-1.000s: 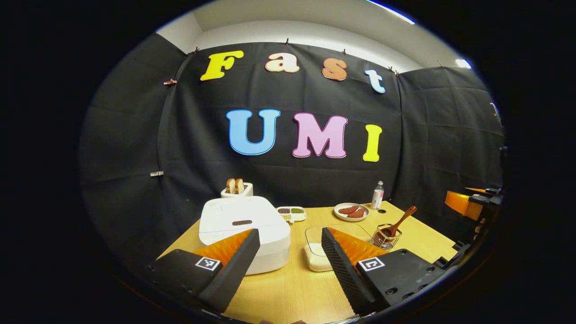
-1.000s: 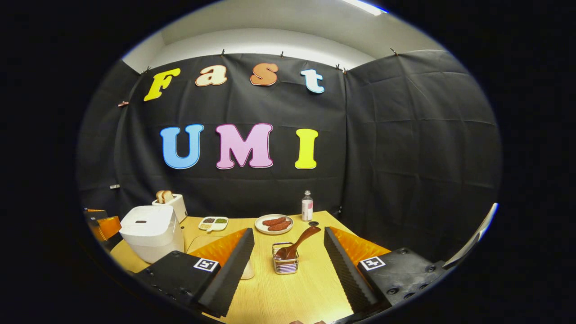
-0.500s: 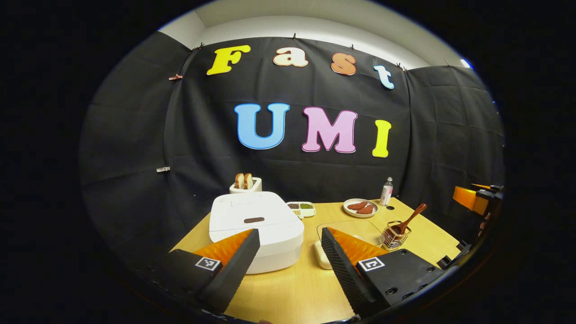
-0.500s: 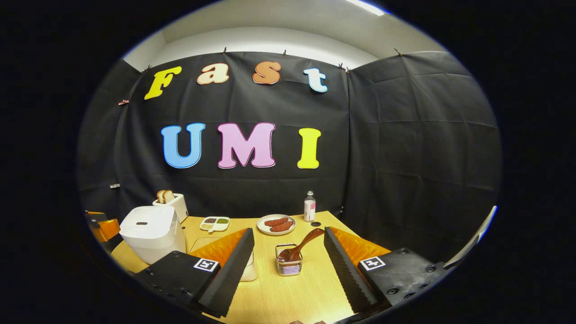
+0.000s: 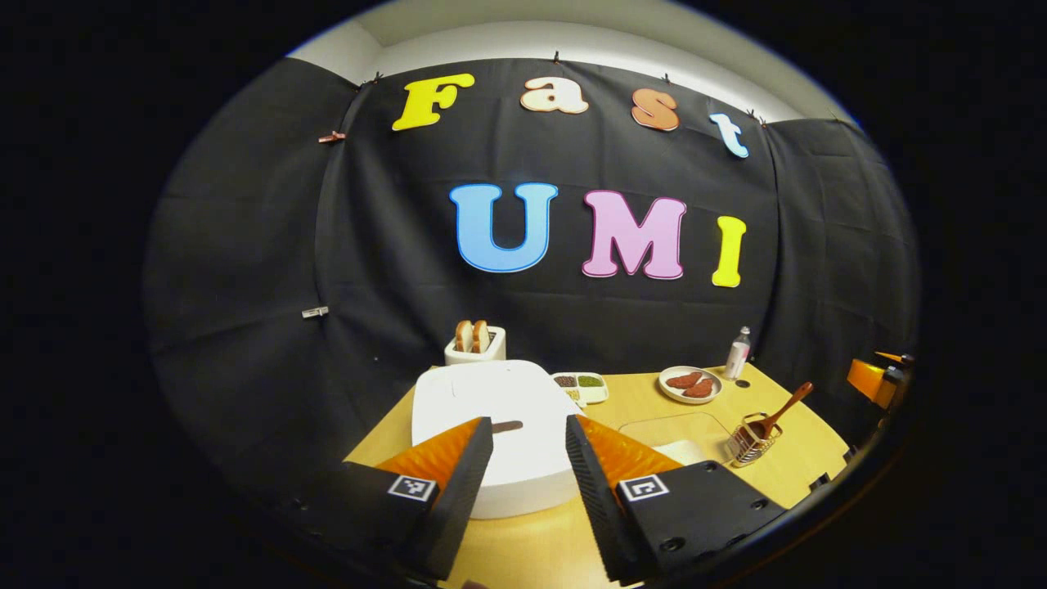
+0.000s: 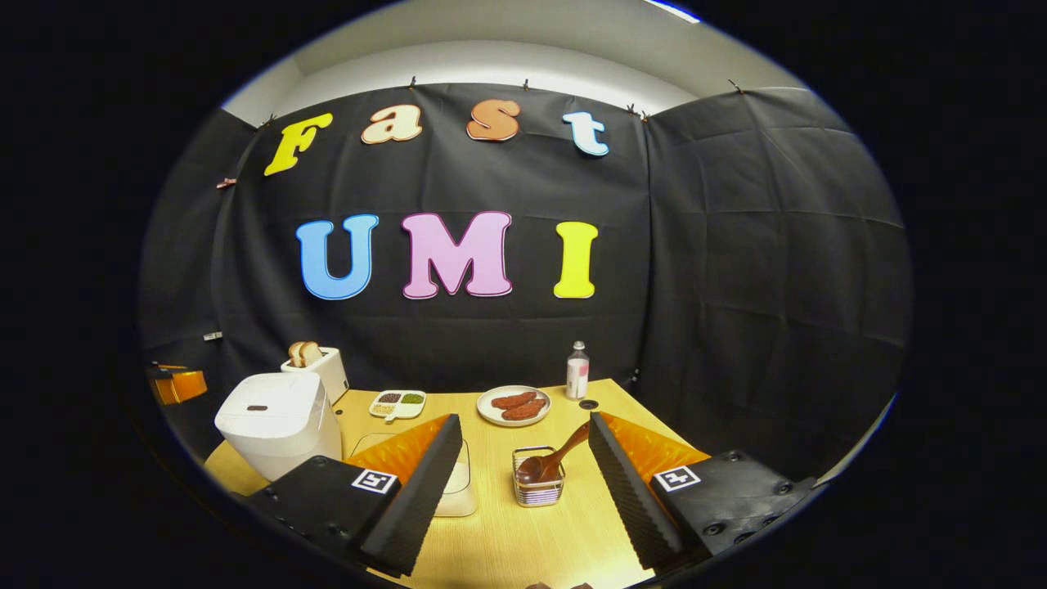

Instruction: Close the left gripper, press the button to open the rice cooker; take a wooden spoon from the chopstick holder with the right hand, scoop a spoonful of rice and pour it into the rice cooker, then put the wooden spoon back into the chopstick holder.

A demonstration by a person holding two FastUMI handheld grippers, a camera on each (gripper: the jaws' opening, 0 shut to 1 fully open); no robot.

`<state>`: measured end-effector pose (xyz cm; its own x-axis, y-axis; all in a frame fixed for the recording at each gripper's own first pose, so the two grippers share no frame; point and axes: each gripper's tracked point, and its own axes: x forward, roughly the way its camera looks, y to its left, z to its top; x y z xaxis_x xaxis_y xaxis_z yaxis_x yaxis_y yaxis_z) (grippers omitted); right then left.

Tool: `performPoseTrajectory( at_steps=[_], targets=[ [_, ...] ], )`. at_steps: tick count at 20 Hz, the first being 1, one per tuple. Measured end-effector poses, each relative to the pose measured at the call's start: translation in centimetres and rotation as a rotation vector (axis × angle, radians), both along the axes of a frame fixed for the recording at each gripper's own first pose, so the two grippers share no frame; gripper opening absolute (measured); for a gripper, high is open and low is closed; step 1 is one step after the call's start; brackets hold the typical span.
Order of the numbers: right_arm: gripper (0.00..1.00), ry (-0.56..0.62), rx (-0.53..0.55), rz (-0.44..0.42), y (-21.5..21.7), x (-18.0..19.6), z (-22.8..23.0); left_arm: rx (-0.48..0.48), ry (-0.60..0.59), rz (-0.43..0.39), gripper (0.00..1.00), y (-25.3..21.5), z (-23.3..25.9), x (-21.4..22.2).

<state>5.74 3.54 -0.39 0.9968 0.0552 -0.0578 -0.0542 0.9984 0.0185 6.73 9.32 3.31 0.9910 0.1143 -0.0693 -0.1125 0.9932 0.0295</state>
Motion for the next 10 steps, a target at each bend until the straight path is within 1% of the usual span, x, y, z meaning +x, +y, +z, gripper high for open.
performPoseTrajectory(
  at_steps=[3,4,5,6,7,8,9,10],
  targets=[
    [0.98,-0.002,-0.017,0.022,0.0,1.6,0.0,0.032,0.017,0.021,0.56,1.3,0.7,2.0],
    [0.98,-0.004,-0.018,0.028,-0.1,2.1,0.1,0.043,0.027,0.028,0.5,1.7,0.6,2.6],
    [0.98,-0.004,-0.018,0.033,-0.2,2.5,0.1,0.042,0.037,0.032,0.47,2.0,0.6,3.3],
    [0.98,-0.003,-0.021,0.038,-0.2,2.9,0.1,0.031,0.048,0.033,0.37,2.1,0.4,3.9],
    [0.98,0.0,-0.026,0.041,-0.4,3.3,0.1,0.012,0.061,0.032,0.36,2.2,0.2,4.6],
    [0.98,0.001,-0.031,0.044,-0.6,3.5,0.0,-0.009,0.077,0.031,0.3,2.2,-0.3,5.3],
    [0.98,0.001,-0.036,0.046,-0.9,3.7,0.0,-0.02,0.09,0.034,0.28,2.4,-0.7,5.9],
    [0.98,0.002,-0.041,0.049,-1.0,3.8,0.0,-0.022,0.101,0.046,0.21,2.8,-1.0,6.5]
  ],
)
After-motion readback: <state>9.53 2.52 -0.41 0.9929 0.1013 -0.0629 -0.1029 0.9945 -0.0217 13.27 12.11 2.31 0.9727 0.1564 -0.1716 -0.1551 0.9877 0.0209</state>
